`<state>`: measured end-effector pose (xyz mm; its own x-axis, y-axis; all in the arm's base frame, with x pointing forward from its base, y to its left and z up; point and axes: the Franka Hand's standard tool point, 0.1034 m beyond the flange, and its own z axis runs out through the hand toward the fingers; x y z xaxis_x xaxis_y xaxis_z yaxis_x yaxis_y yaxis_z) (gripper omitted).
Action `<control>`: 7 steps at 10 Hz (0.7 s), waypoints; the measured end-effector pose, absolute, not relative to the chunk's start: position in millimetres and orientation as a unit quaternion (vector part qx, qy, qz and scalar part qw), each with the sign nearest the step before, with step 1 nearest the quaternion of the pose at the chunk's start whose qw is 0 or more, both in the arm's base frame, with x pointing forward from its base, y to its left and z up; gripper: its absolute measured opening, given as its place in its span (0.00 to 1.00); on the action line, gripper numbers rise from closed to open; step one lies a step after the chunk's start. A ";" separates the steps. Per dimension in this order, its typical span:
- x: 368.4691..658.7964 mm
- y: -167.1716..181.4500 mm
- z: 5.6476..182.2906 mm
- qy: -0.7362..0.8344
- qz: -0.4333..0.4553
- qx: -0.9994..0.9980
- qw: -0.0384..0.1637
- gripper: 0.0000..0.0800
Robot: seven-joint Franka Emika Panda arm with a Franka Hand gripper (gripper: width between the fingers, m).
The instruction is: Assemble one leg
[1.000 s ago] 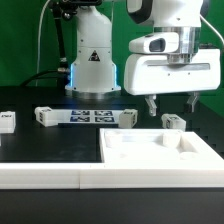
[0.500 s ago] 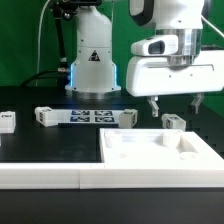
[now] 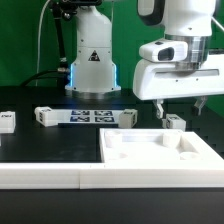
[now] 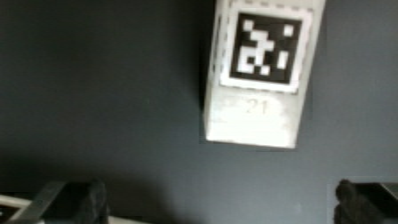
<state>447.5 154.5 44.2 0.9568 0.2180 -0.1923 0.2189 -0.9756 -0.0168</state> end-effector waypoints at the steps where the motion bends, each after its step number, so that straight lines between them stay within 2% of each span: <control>1: 450.6 155.6 46.0 0.110 -0.118 0.987 0.006 0.81; 7: 446.9 152.9 39.2 0.100 -0.325 0.939 0.039 0.81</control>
Offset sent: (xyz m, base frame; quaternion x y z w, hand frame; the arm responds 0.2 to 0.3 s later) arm 0.0021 0.0124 -0.0004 0.0296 -0.1385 0.0503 0.9886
